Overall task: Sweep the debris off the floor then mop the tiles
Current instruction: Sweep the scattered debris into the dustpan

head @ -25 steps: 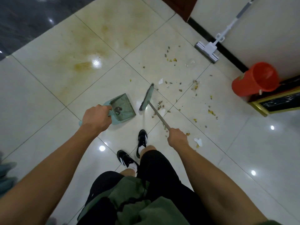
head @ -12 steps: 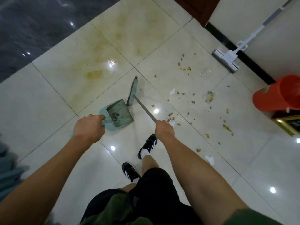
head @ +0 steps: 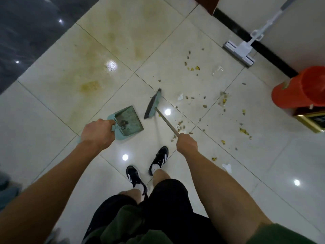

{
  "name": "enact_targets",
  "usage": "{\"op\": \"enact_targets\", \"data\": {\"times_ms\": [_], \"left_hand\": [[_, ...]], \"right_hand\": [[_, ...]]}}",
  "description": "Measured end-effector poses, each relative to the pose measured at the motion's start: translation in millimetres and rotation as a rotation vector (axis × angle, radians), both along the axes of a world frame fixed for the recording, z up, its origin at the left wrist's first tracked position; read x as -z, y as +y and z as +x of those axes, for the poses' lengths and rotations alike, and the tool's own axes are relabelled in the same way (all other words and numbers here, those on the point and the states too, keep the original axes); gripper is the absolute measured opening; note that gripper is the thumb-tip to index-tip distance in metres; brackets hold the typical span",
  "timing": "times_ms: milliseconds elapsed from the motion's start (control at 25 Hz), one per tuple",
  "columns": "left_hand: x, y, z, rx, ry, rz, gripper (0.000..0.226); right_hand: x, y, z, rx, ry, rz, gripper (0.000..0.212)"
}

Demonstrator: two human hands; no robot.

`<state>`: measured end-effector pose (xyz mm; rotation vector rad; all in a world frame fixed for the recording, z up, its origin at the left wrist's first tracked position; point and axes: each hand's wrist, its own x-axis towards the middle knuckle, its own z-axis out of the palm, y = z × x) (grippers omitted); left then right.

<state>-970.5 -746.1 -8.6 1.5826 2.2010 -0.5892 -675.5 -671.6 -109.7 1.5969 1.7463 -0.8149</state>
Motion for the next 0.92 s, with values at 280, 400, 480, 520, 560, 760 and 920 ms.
{"op": "enact_targets", "data": {"times_ms": [280,400,480,520,560,760,920], "left_hand": [[6.8,47.9,6.0,0.19,-0.082,0.038,0.023],[4.9,58.8,-0.6,0.265,-0.126,0.076,0.02],[-1.1,63.2,-7.6,0.316,-0.151,0.092,0.018],[-3.9,64.8,-11.7,0.334,-0.164,0.099,0.018],[-7.7,67.0,-17.8,0.345,-0.175,0.108,0.017],[-21.9,78.6,-46.3,0.344,-0.22,0.171,0.015],[-19.5,99.3,-64.1,0.295,-0.201,0.187,0.016]], "right_hand": [[-22.9,-43.9,51.2,0.21,-0.133,0.019,0.028],[-37.8,-61.7,34.1,0.286,-0.142,0.057,0.028],[-48.0,-66.9,15.6,0.321,-0.145,0.073,0.028],[-51.2,-69.1,7.1,0.327,-0.151,0.088,0.028],[-55.1,-70.7,-3.1,0.336,-0.156,0.108,0.027],[-67.9,-54.5,-40.6,0.345,-0.13,0.151,0.028],[-63.0,-14.2,-60.4,0.288,-0.113,0.157,0.03]]}}
